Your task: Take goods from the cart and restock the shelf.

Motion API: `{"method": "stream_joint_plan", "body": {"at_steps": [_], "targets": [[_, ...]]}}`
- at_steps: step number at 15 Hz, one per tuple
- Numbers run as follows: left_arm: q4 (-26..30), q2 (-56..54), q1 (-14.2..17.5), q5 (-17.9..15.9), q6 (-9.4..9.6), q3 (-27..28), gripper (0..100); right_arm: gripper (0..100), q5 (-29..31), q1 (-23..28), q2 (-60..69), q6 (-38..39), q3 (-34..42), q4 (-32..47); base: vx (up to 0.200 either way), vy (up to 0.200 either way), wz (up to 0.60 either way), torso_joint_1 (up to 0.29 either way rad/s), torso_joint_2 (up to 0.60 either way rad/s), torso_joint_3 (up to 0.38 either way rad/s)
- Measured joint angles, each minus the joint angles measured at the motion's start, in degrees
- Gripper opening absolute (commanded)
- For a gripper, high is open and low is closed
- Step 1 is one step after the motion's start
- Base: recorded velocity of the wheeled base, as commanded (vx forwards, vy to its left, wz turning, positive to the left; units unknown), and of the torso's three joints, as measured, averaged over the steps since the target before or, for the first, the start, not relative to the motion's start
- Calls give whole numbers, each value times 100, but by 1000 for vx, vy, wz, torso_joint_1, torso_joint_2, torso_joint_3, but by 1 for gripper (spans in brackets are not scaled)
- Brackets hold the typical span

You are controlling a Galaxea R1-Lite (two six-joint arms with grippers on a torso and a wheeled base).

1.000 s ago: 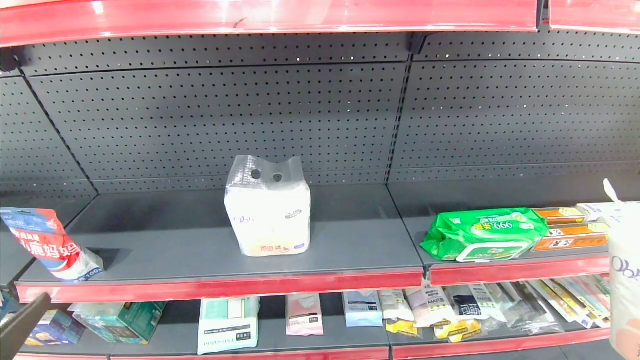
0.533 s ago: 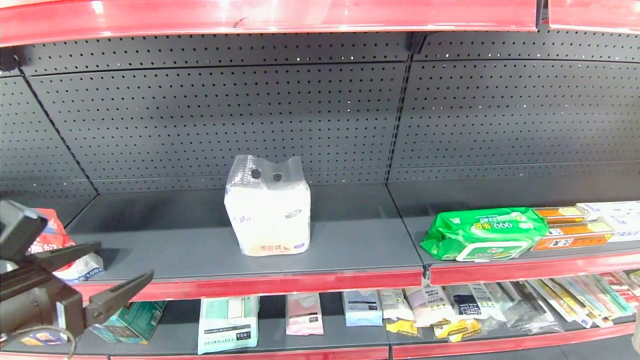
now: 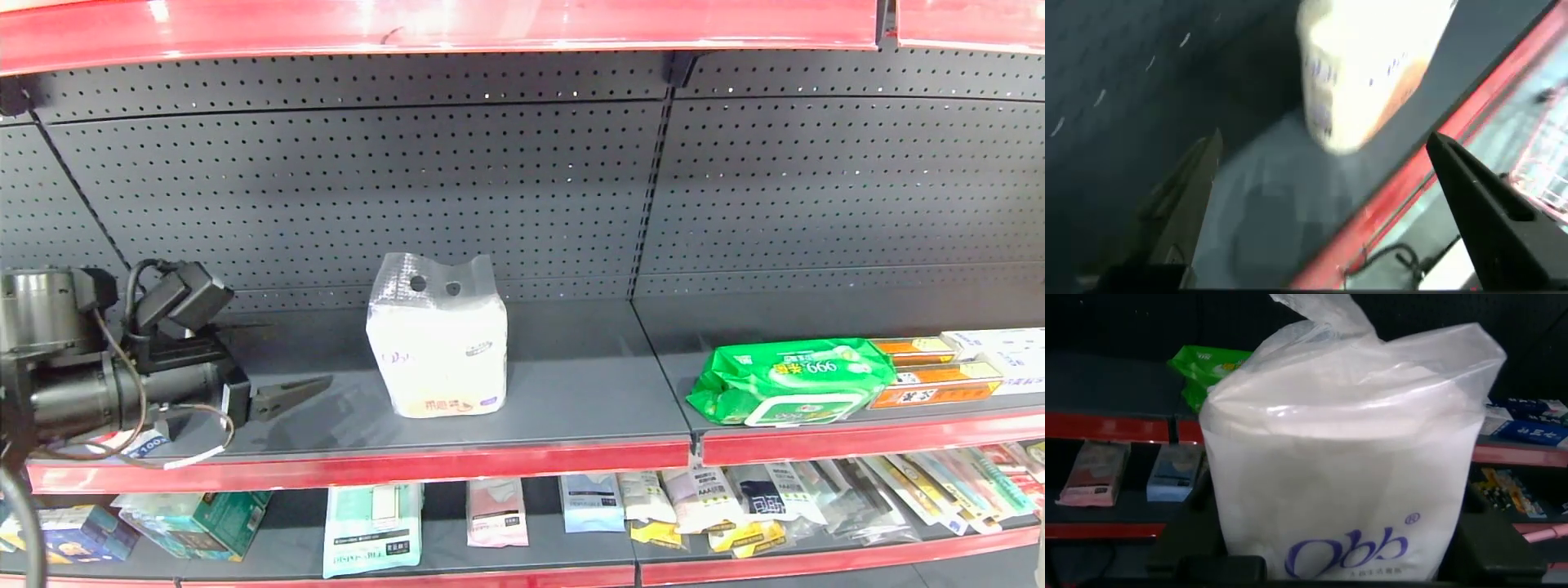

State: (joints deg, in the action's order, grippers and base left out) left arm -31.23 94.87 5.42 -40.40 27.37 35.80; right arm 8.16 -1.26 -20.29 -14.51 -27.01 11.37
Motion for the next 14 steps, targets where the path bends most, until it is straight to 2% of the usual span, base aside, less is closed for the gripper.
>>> {"method": "stream_joint_plan", "body": {"at_steps": [2,3,6,9,14], "targets": [[-21,557,-44,-736,180,440,100,0,0,-6,-46,-73,20,0,0,0,0,0,0,0],[-18,750,-68,-873,213,546,100,0,2,-4,-63,-76,32,-5,0,0,0,0,0,0],[-33,1180,-116,-1133,219,768,100,0,27,5,-90,-134,91,-5,0,0,0,0,0,0],[-40,1648,-236,-1335,207,1307,100,0,90,5,-101,-150,161,-5,0,0,0,0,0,0],[-35,2277,-724,-1620,174,2081,100,0,95,-4,-168,-216,207,-7,0,0,0,0,0,0]]}}
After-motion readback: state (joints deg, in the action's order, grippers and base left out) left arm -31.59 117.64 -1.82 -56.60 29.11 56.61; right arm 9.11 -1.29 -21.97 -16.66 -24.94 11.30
